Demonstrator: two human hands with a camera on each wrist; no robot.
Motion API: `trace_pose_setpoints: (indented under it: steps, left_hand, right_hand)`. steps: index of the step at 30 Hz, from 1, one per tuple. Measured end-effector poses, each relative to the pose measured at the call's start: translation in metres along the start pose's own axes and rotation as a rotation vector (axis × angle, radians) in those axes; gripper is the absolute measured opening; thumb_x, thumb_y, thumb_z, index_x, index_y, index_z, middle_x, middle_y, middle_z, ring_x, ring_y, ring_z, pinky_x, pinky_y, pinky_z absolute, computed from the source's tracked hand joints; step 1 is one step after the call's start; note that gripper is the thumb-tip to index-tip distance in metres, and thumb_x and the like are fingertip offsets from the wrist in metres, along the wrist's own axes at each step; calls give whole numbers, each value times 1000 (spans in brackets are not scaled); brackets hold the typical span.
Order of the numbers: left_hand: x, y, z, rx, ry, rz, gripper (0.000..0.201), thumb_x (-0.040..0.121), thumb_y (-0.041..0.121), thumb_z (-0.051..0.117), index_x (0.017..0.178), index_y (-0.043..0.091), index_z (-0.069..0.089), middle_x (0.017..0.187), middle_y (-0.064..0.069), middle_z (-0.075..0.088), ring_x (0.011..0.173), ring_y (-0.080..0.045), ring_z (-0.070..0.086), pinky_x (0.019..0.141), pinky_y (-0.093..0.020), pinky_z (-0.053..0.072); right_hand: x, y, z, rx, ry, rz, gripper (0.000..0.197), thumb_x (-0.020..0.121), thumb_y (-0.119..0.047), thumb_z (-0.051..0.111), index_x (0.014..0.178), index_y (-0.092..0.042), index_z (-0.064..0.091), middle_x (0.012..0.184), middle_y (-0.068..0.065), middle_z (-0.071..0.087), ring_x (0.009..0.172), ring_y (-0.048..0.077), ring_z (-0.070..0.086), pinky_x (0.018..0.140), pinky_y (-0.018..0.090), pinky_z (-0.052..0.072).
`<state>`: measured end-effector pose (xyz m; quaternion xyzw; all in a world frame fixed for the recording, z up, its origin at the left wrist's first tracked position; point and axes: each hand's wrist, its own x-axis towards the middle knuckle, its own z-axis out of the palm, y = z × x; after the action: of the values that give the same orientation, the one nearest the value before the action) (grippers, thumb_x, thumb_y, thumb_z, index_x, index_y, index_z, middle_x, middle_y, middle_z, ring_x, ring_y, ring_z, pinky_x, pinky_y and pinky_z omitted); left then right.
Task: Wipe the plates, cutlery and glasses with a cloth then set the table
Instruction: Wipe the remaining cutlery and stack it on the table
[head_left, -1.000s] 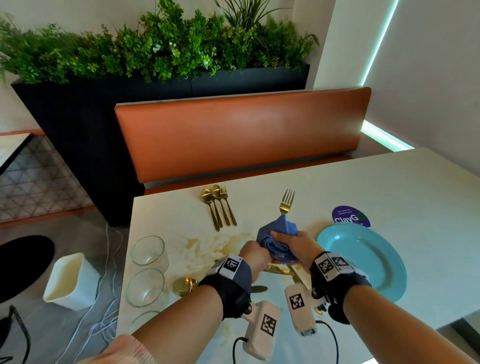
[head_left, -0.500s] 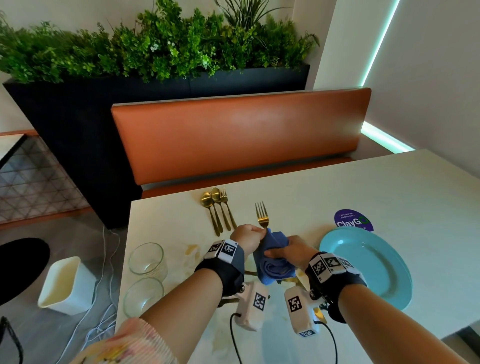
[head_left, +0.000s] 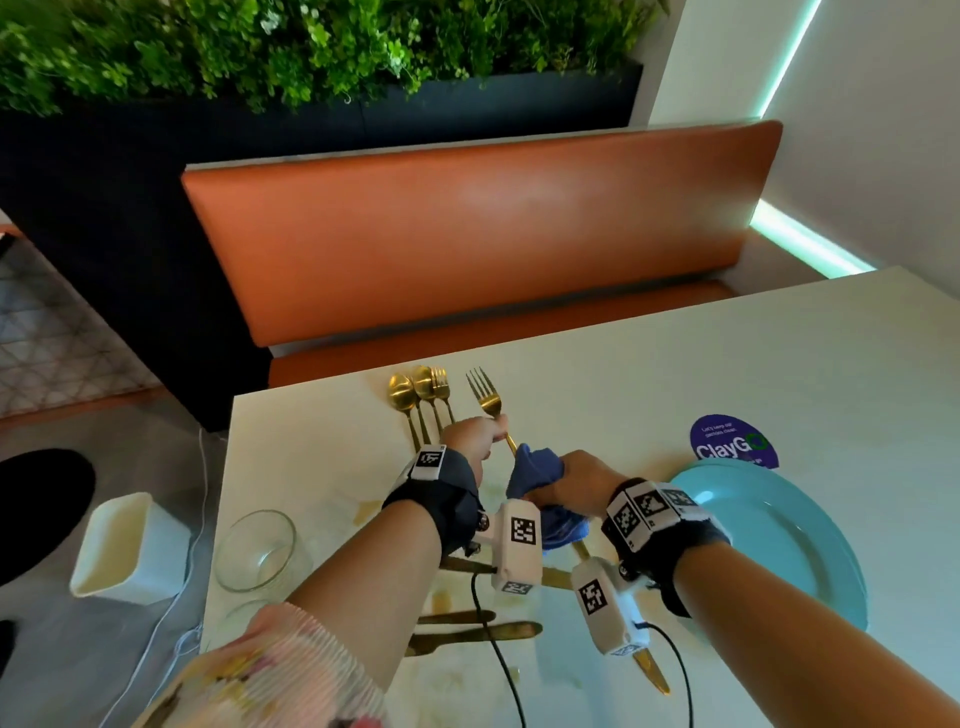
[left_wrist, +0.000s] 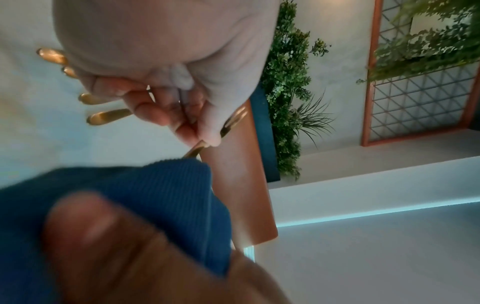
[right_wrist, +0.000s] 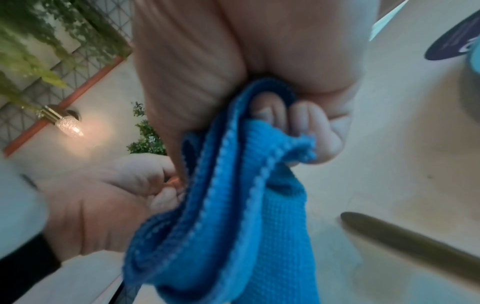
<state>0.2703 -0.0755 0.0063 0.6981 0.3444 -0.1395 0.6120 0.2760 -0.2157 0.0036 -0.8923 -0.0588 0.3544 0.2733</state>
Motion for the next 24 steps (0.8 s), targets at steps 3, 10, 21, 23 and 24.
trace_pose_setpoints:
  steps: [3, 10, 21, 23, 24]
  left_hand:
    - [33, 4, -13, -31, 120, -47, 32, 91, 36, 58, 95, 6, 67, 112, -7, 65, 101, -25, 57, 96, -34, 43]
    - [88, 7, -44, 384, 161, -7, 34, 99, 26, 45, 118, 3, 60, 126, -19, 59, 113, -32, 58, 98, -36, 44]
    - [142, -12, -32, 565, 357, -118, 38, 86, 43, 62, 100, 7, 62, 110, -12, 66, 98, -31, 61, 87, -37, 46]
    - [138, -10, -29, 618, 386, -89, 33, 88, 40, 59, 97, 9, 63, 107, -11, 66, 101, -31, 60, 90, -39, 45]
    - [135, -10, -28, 637, 389, -68, 32, 88, 40, 58, 96, 10, 64, 106, -9, 66, 101, -30, 60, 91, -39, 45]
  right_hand:
    - [14, 9, -11, -83, 18, 51, 40, 74, -37, 74, 93, -3, 67, 85, 7, 61, 79, 20, 56, 75, 31, 47]
    - [34, 24, -46, -76, 125, 91, 53, 76, -41, 72, 104, 4, 66, 106, 21, 68, 78, 22, 54, 71, 33, 45]
    - [51, 25, -53, -15, 148, 101, 45, 76, -39, 73, 103, -4, 66, 96, 10, 64, 88, 24, 59, 83, 35, 49]
    - [49, 26, -53, -1, 150, 111, 45, 75, -40, 73, 103, -5, 65, 95, 9, 63, 87, 24, 59, 83, 35, 50]
    - [47, 26, -53, 6, 151, 117, 46, 75, -40, 73, 103, -5, 65, 93, 8, 62, 86, 24, 58, 82, 35, 49]
